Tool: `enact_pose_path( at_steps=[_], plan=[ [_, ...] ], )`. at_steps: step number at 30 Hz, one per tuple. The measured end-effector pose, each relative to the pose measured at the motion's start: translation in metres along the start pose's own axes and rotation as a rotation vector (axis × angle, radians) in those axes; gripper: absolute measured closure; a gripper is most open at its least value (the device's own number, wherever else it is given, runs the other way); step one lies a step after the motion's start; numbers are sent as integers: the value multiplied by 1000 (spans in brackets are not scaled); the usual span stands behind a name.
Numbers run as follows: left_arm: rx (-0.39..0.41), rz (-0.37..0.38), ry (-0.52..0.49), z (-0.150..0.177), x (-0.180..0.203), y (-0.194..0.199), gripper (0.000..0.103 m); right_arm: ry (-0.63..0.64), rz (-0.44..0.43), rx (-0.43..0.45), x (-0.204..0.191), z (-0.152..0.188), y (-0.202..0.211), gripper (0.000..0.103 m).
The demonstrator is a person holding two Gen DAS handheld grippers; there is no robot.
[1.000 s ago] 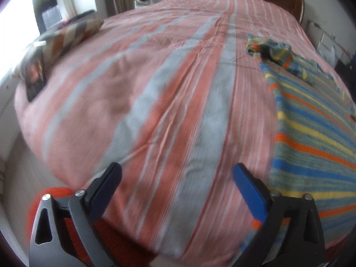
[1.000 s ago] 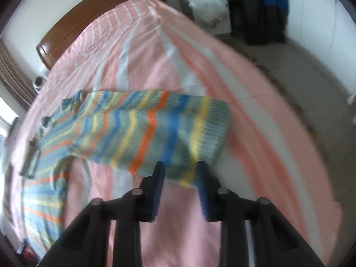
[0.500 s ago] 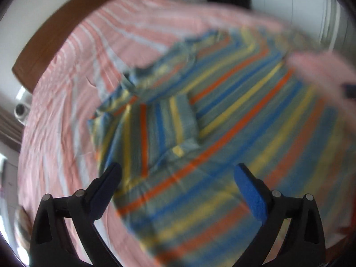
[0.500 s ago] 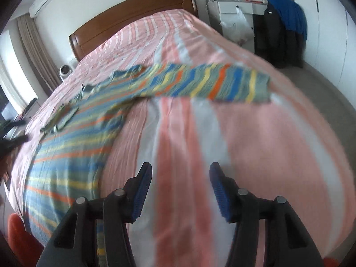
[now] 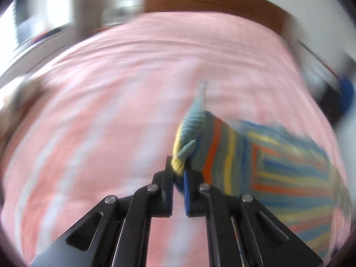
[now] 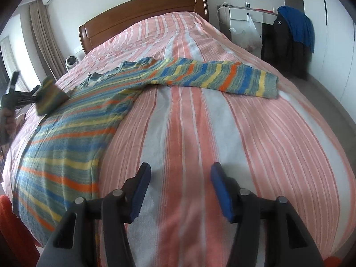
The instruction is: Fold small clothes
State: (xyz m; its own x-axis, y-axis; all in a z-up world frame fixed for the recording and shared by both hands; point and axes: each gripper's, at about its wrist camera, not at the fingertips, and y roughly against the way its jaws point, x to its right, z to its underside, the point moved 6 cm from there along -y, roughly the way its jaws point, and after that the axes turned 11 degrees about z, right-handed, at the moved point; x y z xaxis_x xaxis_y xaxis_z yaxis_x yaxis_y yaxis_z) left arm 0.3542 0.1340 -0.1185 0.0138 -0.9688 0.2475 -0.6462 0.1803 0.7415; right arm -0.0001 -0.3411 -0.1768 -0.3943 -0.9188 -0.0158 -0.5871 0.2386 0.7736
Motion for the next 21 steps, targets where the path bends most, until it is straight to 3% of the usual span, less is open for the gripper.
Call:
enact_pose_path(
  at_steps=[3,5,8,17,21],
  plan=[
    [-23,-141,142,12,-79,-6,98,4,1,3,-2,1,-1,41],
    [-49,-168,172,26,-102,-13,98,13,10,3,-5,2,-3,39],
    [-62,-177,201,44,-114,-18,99,30,26,8,-7,2,-4,38],
    [-42,-174,238,46,-122,-22,98,55,43,16,-10,5,-8,37],
    [-17,-140,274,51,-126,-9,89,58,44,20,-10,5,-9,37]
  ],
)
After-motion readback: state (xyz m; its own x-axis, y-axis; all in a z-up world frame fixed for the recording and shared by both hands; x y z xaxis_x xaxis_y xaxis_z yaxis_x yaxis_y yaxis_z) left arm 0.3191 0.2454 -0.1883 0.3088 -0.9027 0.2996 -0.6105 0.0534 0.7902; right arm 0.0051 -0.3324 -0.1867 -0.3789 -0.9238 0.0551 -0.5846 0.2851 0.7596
